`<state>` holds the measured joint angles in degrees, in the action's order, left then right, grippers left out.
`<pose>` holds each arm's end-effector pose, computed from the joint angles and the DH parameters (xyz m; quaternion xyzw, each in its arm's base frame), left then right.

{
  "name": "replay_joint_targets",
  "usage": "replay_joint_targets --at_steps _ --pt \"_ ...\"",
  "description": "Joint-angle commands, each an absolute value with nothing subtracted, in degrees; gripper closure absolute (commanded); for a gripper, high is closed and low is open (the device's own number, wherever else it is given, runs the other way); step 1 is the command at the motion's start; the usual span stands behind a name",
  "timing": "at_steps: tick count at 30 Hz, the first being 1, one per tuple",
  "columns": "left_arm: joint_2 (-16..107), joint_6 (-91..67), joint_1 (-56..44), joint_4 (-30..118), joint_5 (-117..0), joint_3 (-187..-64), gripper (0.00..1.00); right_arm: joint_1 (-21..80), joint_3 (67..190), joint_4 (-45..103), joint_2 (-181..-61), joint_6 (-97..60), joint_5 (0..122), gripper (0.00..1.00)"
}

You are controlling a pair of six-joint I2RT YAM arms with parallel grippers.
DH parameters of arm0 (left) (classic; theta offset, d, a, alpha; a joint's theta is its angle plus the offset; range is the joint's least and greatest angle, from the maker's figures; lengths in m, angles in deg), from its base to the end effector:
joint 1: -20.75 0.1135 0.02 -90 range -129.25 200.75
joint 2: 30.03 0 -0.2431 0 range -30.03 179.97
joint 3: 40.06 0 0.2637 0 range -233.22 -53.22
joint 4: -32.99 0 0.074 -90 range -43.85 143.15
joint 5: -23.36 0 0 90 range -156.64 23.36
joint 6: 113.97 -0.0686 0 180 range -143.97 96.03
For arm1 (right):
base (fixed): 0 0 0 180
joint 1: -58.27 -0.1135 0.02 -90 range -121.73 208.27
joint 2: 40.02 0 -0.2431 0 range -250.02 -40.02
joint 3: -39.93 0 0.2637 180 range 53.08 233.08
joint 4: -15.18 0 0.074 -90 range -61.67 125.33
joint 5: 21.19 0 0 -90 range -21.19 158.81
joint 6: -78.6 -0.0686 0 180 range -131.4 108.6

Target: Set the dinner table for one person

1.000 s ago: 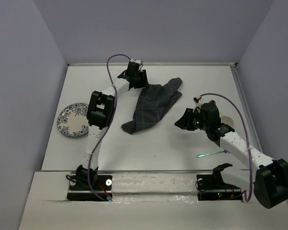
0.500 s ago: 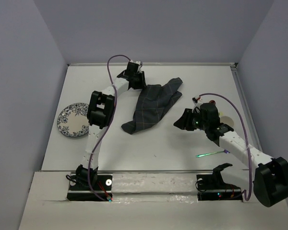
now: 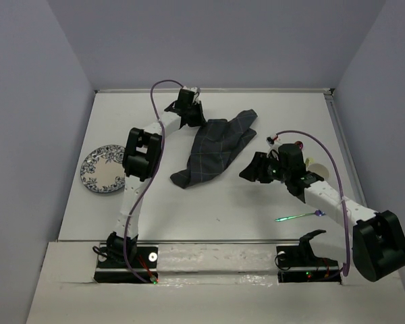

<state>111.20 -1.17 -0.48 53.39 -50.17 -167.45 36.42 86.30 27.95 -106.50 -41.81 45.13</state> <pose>0.5347 -0.2286 0.1240 0.0550 0.8757 -0.2909 0.3816 0.2548 0.1318 0.1715 -0.0337 0.8646 0.3679 0.3407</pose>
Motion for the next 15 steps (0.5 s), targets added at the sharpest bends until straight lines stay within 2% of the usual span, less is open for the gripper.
replay_joint_targets --at_steps 1,9,12,15 --pt "102.5 0.0 -0.3 47.7 -49.5 -162.4 1.00 36.0 89.6 23.5 -110.5 -42.1 49.3 0.34" --pt "89.2 6.3 0.4 32.2 -49.9 -143.2 1.00 36.0 97.3 19.5 -123.2 -45.3 53.3 0.32" --pt "84.3 8.6 0.5 26.5 -50.1 -136.7 1.00 36.0 101.6 19.0 -131.7 -45.8 55.8 0.31" --pt "82.3 9.3 0.6 24.8 -51.1 -131.6 1.00 36.0 105.1 19.1 -135.0 -46.0 57.7 0.35"
